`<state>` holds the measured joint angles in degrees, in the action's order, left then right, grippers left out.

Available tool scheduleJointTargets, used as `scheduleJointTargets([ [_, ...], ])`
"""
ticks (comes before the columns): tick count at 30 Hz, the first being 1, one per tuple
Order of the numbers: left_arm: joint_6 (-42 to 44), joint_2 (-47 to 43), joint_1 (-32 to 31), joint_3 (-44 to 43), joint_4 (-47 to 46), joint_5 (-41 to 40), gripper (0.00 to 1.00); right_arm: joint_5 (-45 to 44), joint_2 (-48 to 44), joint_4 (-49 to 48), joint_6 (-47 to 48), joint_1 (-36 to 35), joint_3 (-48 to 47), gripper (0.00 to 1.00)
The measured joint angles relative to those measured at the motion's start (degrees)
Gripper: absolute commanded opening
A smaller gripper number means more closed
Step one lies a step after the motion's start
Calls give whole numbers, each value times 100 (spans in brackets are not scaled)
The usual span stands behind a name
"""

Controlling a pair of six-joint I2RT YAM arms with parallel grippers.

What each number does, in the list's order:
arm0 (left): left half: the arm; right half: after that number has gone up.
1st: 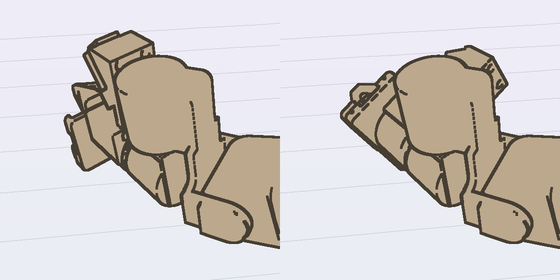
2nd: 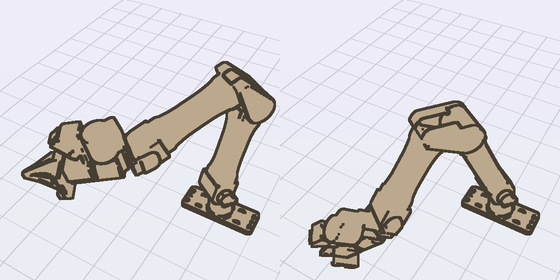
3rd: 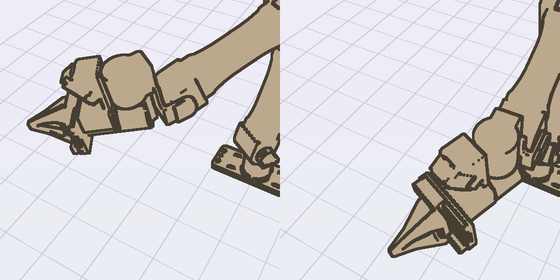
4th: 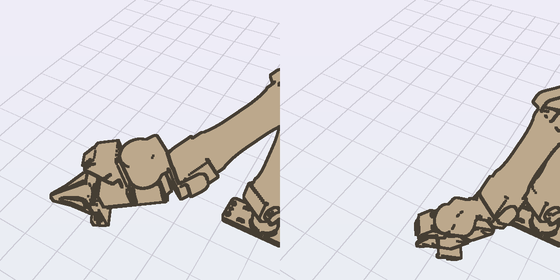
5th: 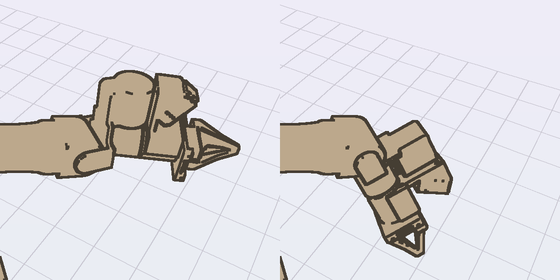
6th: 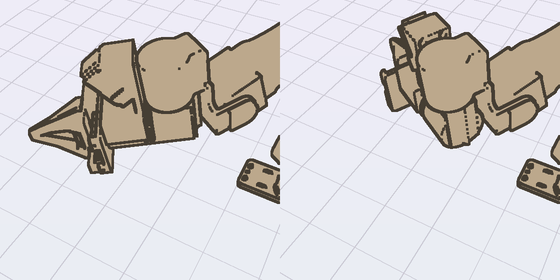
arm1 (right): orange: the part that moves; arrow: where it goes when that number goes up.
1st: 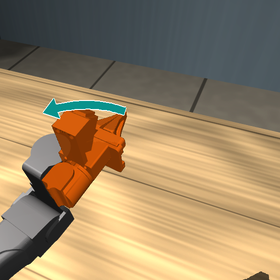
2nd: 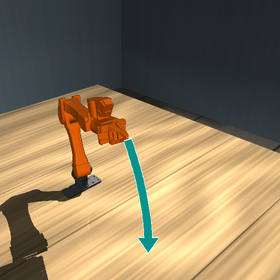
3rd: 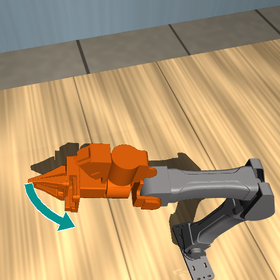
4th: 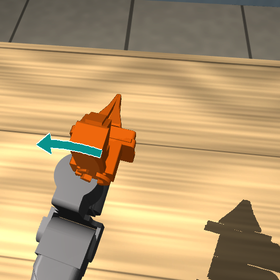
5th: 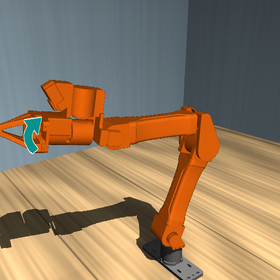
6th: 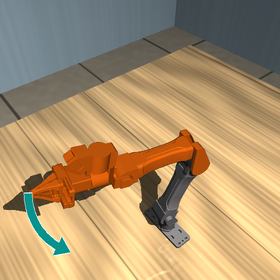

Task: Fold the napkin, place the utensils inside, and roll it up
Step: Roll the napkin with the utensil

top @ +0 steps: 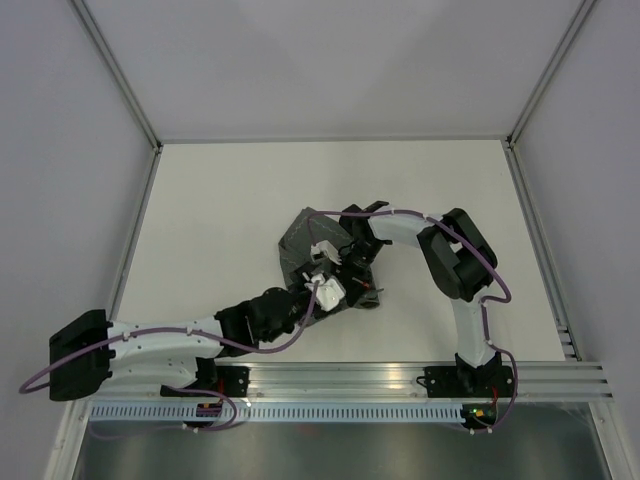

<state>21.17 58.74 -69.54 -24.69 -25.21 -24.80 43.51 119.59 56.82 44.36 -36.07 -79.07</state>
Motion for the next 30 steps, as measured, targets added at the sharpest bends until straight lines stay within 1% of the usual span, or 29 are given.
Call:
scheduleJointTargets([
  [6,-15,828,-251,-28,334,417,75,24,46,55,-2,22,-48,0],
  [12,-31,1729,-450,-125,262,627,77,33,48,59,-2,26,-48,0],
  [16,-28,2238,-470,-136,66,656,77,33,48,59,-4,33,-48,0],
  [25,-2,2640,-393,-140,-352,461,78,39,48,61,-4,61,-46,0],
  [30,-2,2776,-203,-142,-428,437,73,42,50,66,-7,74,-46,1],
])
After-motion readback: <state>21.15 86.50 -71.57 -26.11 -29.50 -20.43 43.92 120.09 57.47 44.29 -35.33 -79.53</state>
